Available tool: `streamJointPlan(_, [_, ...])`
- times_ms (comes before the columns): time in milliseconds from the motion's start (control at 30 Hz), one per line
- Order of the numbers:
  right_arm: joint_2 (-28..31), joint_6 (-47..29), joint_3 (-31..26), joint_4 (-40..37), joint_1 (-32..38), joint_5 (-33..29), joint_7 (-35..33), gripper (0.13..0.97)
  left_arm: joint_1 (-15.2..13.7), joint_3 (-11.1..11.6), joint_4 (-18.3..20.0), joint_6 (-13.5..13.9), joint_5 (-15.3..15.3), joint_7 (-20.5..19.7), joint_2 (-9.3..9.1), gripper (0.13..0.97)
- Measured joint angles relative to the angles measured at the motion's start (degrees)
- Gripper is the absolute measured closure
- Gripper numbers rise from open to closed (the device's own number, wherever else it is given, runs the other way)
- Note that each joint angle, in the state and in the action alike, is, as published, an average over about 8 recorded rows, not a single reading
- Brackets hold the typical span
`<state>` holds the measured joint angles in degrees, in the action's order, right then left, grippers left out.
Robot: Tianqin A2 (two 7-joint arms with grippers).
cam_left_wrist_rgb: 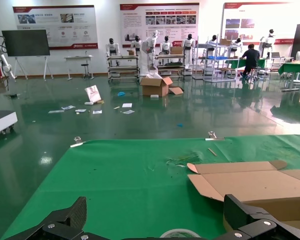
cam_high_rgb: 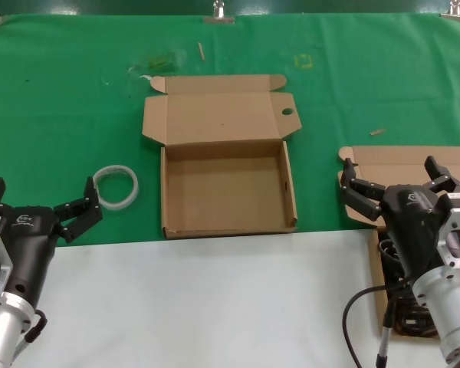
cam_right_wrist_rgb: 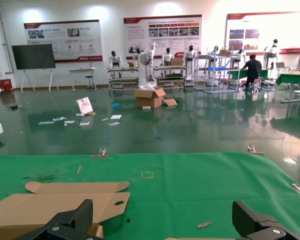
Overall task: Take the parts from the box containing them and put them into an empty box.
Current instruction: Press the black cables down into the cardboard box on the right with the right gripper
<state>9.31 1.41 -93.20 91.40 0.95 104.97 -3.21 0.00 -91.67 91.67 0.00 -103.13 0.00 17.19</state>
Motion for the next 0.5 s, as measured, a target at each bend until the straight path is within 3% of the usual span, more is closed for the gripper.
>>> streamJointPlan(500, [0.08,2.23,-2.12,0.09,0.21,2.09,-1.24,0.129,0.0,0.0,0.0,0.0,0.0,0.0,0.0,0.132])
